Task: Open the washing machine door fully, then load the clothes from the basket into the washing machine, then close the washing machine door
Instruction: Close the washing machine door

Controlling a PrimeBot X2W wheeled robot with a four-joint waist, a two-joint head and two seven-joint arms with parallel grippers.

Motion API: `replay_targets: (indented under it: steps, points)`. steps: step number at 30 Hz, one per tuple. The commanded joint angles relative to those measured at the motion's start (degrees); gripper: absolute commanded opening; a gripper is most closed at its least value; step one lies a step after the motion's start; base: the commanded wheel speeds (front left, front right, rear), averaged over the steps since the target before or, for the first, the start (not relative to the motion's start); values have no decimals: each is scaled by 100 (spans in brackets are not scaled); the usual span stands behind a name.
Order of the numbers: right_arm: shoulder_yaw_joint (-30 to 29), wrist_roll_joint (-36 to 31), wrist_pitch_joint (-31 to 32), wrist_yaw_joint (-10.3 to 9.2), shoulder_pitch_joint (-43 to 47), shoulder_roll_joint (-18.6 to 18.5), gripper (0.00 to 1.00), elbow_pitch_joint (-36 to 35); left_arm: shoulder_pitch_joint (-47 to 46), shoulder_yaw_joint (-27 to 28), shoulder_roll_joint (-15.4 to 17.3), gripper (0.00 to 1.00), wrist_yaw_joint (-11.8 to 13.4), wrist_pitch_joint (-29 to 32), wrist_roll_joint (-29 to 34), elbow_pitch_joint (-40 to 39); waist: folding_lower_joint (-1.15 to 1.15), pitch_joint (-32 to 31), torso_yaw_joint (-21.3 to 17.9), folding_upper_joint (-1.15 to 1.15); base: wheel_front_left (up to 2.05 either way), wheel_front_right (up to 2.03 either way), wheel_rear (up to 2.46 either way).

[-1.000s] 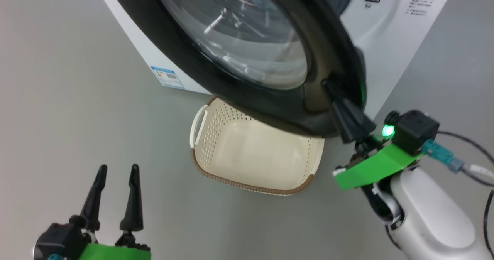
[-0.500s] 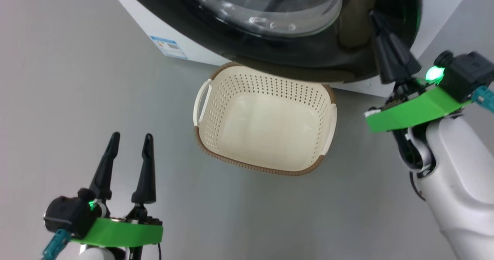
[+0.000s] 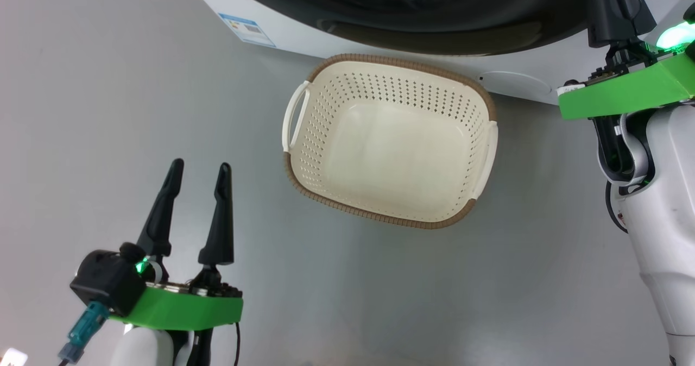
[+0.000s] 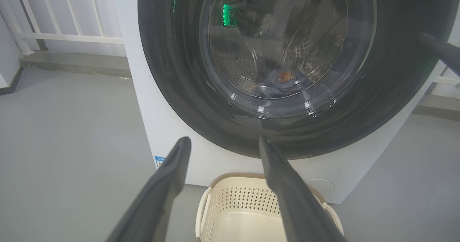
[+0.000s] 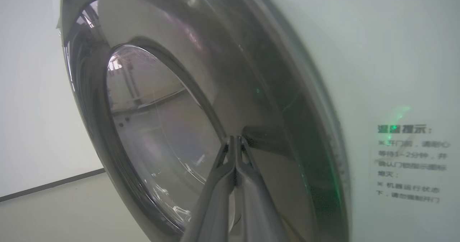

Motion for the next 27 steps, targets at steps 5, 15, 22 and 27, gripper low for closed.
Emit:
replay_targets:
  steps: [5,15,22,27]
  points:
    - [-196,-62,-26,-11,-267,99,0,-97,-117,152,111,100,3,-37,-57,-190,-1,120,67,0,0,0,0]
    - [-115,-99,-26,-11,-255,162,0,-107,-161,204,111,100,3,-37,-40,-99,-1,110,23,0,0,0,0]
    - [156,-27,-26,-11,358,249,0,-229,-42,333,139,100,3,-37,72,82,-1,-236,-222,0,0,0,0]
    - [216,4,-26,-11,877,315,49,-366,71,416,282,100,3,-37,102,194,-1,-523,-458,0,0,0,0]
